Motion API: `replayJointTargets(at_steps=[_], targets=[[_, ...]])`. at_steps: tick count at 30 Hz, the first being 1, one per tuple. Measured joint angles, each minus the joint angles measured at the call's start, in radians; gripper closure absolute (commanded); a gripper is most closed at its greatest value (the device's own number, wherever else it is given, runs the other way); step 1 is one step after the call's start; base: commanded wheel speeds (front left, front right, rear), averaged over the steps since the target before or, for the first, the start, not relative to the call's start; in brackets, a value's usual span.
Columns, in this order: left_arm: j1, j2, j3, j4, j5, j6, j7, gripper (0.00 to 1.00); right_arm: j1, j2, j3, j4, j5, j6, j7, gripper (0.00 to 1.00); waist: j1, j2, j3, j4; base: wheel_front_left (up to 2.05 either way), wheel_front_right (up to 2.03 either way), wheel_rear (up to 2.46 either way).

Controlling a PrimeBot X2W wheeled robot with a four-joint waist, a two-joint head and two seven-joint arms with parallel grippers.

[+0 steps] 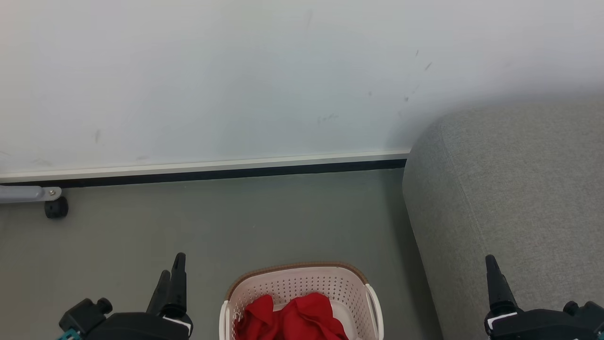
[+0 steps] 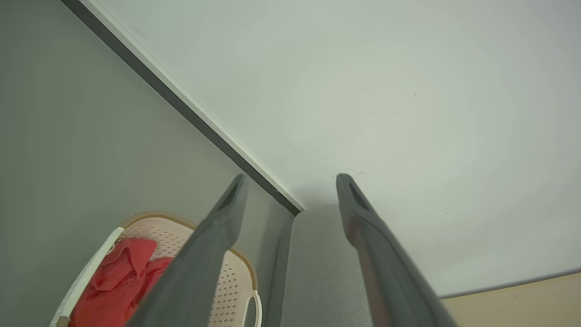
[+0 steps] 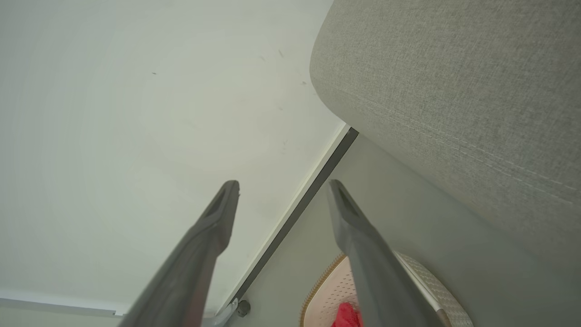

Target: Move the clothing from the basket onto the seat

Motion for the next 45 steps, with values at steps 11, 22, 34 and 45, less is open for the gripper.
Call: replayJointTargets(at_steps=[11,22,34,45], targets=[[0.000,0.026,-0.051,-0.011,0.200,0.031,-0.036,0.00,0.000,-0.023,0.060,-0.012,-0.175,-0.024,-0.036,0.00,0.0000,0.0000,0.001,-0.001,0.00,0.00,0.00],[0.001,0.053,-0.079,-0.030,0.413,0.061,-0.080,0.00,0.000,-0.035,0.106,-0.024,-0.350,-0.053,-0.080,0.00,0.0000,0.0000,0.003,-0.004,0.00,0.00,0.00],[0.022,0.056,-0.092,-0.045,0.596,0.095,-0.124,0.00,0.000,-0.051,0.147,-0.033,-0.514,-0.079,-0.123,0.00,0.0000,0.0000,0.005,-0.005,0.00,0.00,0.00],[0.042,0.058,-0.107,-0.053,0.745,0.121,-0.165,0.00,0.000,-0.059,0.183,-0.041,-0.667,-0.103,-0.162,0.00,0.0000,0.0000,0.006,-0.005,0.00,0.00,0.00]])
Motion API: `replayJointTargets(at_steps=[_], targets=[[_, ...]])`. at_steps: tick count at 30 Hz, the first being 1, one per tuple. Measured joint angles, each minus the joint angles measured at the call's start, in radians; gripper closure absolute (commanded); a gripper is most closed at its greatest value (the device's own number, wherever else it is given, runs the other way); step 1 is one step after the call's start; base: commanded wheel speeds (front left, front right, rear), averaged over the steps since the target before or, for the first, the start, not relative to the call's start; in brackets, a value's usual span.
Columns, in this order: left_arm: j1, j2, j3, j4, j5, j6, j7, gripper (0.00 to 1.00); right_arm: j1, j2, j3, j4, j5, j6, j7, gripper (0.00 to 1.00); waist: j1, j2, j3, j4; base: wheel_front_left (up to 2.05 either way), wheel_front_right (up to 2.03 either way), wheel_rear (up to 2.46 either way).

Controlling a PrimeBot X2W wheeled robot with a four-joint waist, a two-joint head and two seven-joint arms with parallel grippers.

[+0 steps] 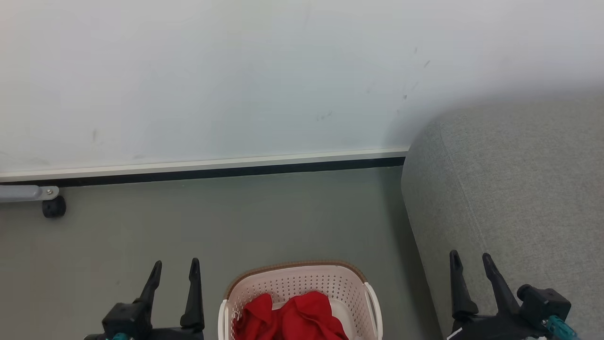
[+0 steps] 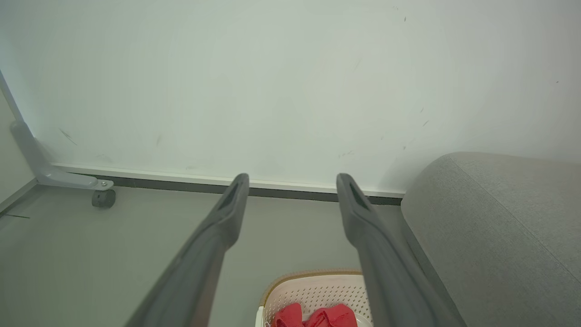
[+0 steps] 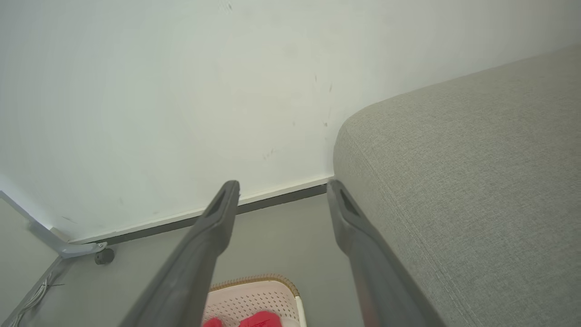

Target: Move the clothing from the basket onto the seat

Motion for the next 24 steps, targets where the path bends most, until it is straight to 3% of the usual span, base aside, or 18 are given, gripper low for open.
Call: replayJointTargets(at_steps=[13,24], targets=[[0.021,0.000,-0.026,-0.001,0.171,0.031,-0.048,0.00,0.017,-0.009,0.038,-0.005,-0.170,-0.019,-0.049,0.00,0.0000,0.0000,-0.003,-0.001,0.00,0.00,0.00],[0.040,-0.004,-0.019,0.015,0.174,0.033,-0.048,0.00,0.031,-0.011,0.028,-0.004,-0.185,-0.022,-0.049,0.00,0.0000,0.0000,-0.008,0.001,0.00,0.00,0.00]])
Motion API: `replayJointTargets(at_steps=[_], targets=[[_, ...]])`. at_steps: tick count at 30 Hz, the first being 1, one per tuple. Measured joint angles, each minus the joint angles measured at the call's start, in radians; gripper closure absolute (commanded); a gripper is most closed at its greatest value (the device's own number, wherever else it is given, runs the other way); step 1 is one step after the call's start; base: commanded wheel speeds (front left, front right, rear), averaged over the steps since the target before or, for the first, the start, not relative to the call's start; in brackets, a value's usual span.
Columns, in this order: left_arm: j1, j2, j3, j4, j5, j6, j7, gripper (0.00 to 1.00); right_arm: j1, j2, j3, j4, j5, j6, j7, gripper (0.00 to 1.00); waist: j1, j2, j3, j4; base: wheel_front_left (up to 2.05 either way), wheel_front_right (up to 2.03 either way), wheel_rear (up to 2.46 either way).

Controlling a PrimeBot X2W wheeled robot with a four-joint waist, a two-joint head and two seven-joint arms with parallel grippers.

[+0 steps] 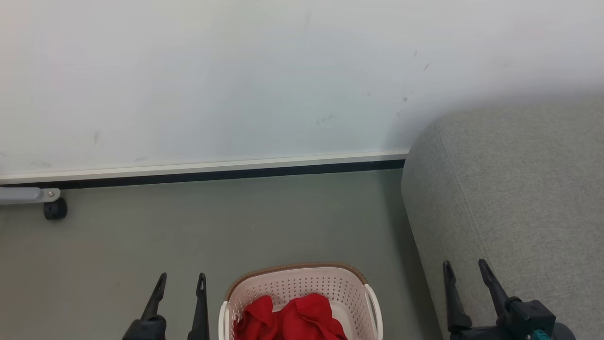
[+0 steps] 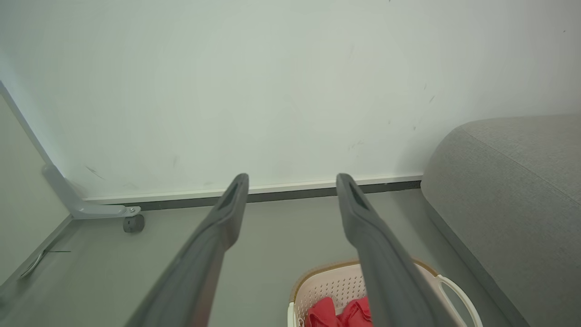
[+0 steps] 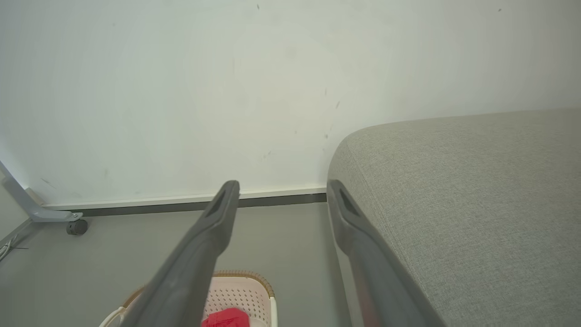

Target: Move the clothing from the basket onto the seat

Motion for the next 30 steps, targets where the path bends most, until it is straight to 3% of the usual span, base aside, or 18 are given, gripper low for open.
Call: replayJointTargets(at_steps=[30], targets=[[-0.007,-0.008,-0.004,-0.012,0.030,-0.027,0.000,0.00,0.000,0.002,-0.021,-0.034,-0.022,0.007,0.000,0.00,0.0000,0.0000,0.053,0.001,0.00,0.00,0.00]])
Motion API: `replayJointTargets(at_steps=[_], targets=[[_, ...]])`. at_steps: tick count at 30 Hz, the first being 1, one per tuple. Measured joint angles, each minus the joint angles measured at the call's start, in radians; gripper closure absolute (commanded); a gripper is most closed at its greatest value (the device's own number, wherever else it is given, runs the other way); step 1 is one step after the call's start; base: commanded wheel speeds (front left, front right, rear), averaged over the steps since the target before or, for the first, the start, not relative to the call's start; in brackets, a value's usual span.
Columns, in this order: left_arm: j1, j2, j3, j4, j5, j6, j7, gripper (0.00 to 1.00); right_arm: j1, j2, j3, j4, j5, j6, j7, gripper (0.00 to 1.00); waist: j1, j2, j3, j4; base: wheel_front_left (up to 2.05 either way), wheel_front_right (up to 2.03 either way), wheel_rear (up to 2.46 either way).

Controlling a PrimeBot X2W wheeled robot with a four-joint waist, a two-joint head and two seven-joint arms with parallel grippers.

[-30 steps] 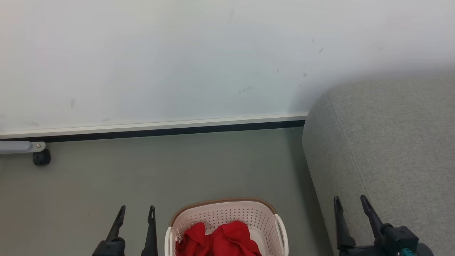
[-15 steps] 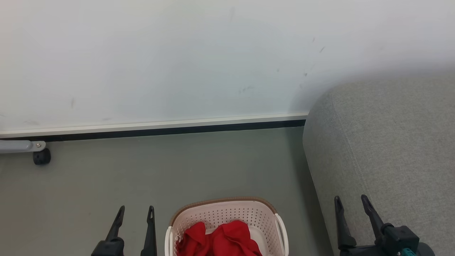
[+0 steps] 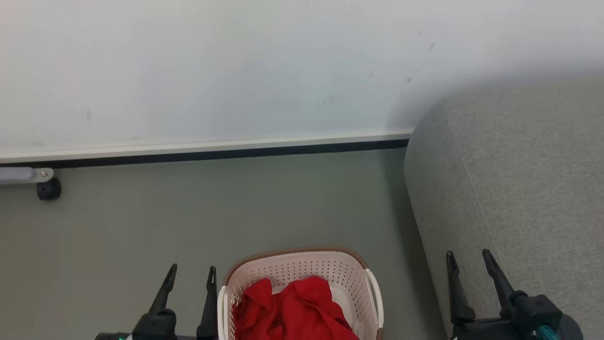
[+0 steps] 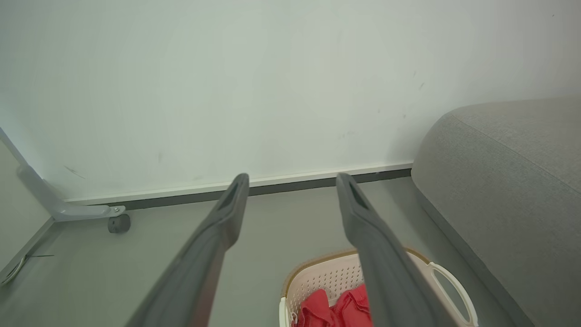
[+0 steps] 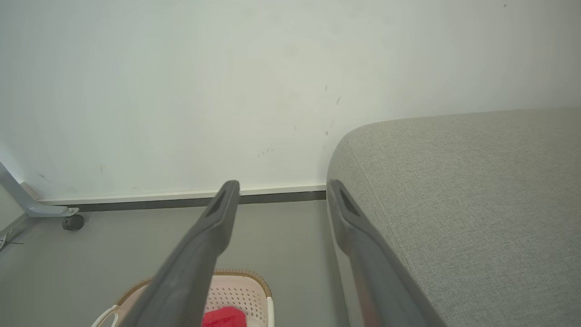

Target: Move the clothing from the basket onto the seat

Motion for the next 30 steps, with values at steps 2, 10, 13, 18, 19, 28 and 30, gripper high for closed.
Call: replayJointTargets(at_steps=[2,10,13,18,19,28,30], targets=[[-0.010,0.000,-0.009,-0.005,0.007,-0.002,0.000,0.00,-0.002,0.000,-0.002,-0.010,-0.003,0.000,0.000,0.00,0.0000,0.0000,0.017,0.000,0.00,0.00,0.00],[-0.079,0.004,-0.037,0.015,0.032,-0.027,-0.002,0.00,-0.045,-0.001,-0.023,-0.063,-0.025,0.000,0.000,0.00,0.0001,0.0001,0.124,-0.006,0.00,0.00,0.00],[-0.108,0.003,-0.061,0.049,0.043,-0.037,-0.002,0.00,-0.056,-0.002,-0.027,-0.074,-0.039,0.000,0.000,0.00,0.0001,0.0001,0.165,-0.011,0.00,0.00,0.00],[-0.183,-0.011,-0.114,0.123,0.074,-0.059,0.002,0.00,-0.105,-0.015,-0.031,-0.104,-0.056,0.000,0.000,0.00,0.0001,0.0001,0.235,-0.025,0.00,0.00,0.00],[-0.201,-0.014,-0.124,0.137,0.079,-0.063,0.002,0.00,-0.113,-0.016,-0.035,-0.113,-0.056,0.000,0.000,0.00,0.0002,0.0001,0.249,-0.029,0.00,0.00,0.00],[-0.356,-0.022,-0.210,0.299,0.155,-0.105,0.067,0.00,-0.219,-0.016,-0.042,-0.171,-0.065,0.000,-0.007,0.00,0.0002,0.0001,0.378,-0.072,0.00,0.00,0.00],[-0.389,-0.023,-0.221,0.326,0.164,-0.106,0.081,0.00,-0.245,-0.015,-0.042,-0.182,-0.065,0.000,-0.007,0.00,0.0002,0.0002,0.408,-0.083,0.00,0.00,0.00]])
